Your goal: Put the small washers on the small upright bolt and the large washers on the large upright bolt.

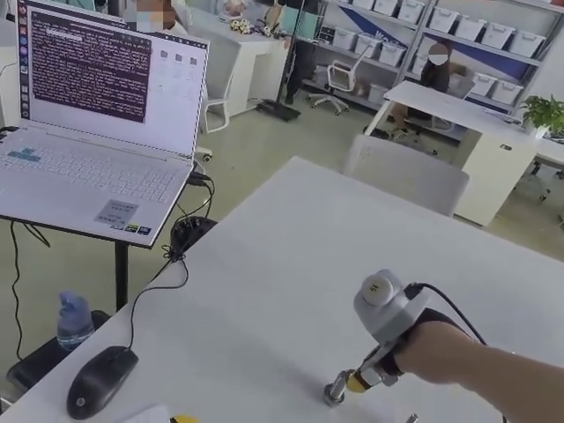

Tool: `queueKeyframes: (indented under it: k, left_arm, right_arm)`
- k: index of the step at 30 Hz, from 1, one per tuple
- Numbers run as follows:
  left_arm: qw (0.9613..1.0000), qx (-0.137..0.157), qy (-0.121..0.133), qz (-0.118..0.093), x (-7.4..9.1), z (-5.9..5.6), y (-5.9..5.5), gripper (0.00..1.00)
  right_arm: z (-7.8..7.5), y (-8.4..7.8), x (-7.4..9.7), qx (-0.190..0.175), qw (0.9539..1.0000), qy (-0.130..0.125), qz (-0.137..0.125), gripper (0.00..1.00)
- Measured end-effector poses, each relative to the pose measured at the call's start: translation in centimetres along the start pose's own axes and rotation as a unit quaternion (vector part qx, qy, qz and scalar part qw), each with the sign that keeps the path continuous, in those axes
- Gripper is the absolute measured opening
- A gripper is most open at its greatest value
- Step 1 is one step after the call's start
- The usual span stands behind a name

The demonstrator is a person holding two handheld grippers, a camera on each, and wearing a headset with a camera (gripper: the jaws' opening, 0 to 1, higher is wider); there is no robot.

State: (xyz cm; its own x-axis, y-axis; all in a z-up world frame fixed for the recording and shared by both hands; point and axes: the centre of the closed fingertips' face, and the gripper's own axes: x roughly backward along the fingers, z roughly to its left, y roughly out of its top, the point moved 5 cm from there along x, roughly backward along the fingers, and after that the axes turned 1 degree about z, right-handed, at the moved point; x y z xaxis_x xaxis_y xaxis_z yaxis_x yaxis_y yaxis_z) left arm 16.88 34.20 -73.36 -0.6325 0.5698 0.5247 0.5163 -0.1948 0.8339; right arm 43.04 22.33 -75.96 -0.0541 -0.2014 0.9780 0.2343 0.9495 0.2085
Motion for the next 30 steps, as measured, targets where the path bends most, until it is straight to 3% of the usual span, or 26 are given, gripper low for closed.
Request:
queueKeyframes:
  k: [14, 30]
  left_arm:
    - [0.9999, 0.004, -0.01, 0.01, -0.2, 0.2, -0.5, 0.92]
    - [1.0, 0.004, -0.005, 0.005, 0.0, 0.6, -0.3, 0.91]
  right_arm:
    - [-0.1, 1.1, -1.2, 0.012, 0.9999, 0.004, 0.004, 0.22]
    - [0.2, 1.2, -2.4, 0.025, 0.9995, 0.003, 0.019, 0.22]
